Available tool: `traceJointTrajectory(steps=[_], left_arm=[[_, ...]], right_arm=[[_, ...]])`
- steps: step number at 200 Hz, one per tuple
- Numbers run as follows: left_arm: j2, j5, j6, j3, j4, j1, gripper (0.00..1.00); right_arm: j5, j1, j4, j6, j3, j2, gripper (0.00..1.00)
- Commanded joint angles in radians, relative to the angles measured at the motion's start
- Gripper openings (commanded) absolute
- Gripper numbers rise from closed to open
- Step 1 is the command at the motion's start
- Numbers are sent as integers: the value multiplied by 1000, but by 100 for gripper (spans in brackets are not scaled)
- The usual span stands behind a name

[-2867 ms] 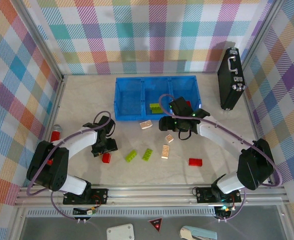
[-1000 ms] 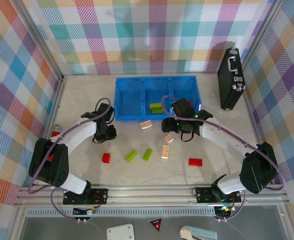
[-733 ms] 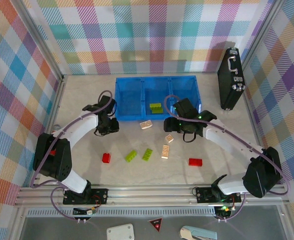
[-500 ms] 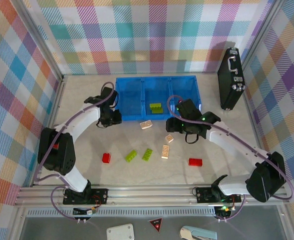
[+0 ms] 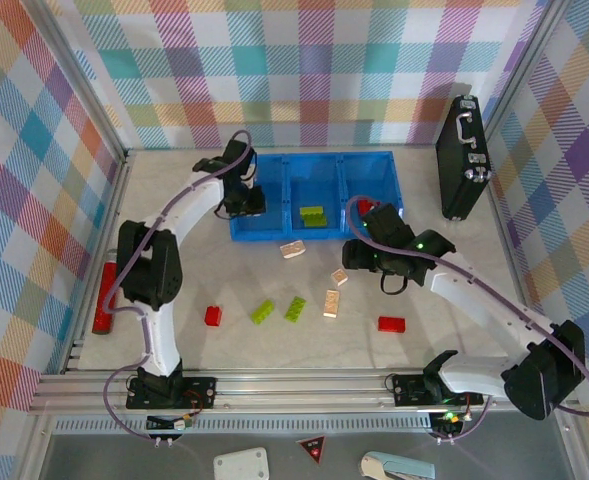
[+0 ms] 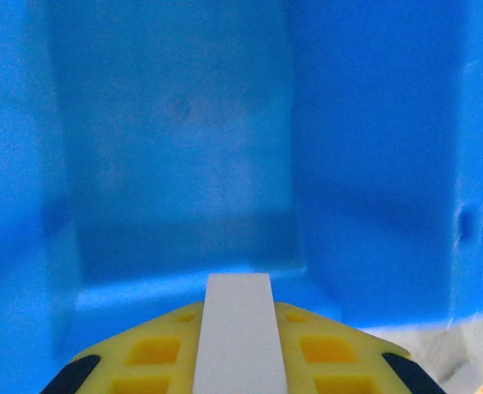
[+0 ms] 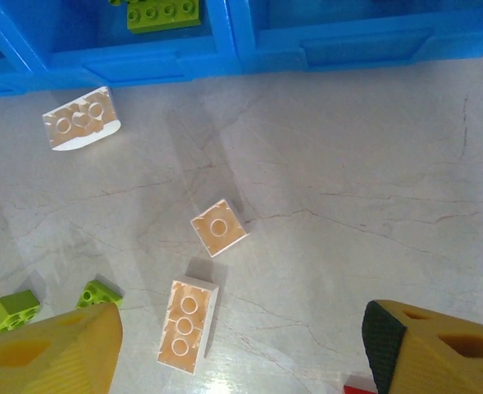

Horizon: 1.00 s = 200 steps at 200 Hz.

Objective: Sort the legos into containers by color
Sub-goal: Place the lego on the lego.

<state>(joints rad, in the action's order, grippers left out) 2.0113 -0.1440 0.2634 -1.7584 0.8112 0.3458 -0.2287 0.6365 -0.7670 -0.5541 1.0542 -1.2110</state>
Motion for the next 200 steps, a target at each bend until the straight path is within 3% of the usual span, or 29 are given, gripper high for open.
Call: traceJointTrajectory(steps=[1, 85, 136, 200], left_arm=[[91, -32, -52, -135, 65, 4, 18], [448, -17, -124, -549, 155, -14, 20], [518, -13, -110, -568, 129, -33, 22], [493, 22, -151, -558, 116, -34, 29]], right_arm=[[-24, 6, -32, -16, -10, 25, 78], [-27, 6, -66, -35, -42, 77, 78], [-44, 6, -87, -33, -43, 99, 79], [-50, 6, -97, -31, -31, 105, 79]])
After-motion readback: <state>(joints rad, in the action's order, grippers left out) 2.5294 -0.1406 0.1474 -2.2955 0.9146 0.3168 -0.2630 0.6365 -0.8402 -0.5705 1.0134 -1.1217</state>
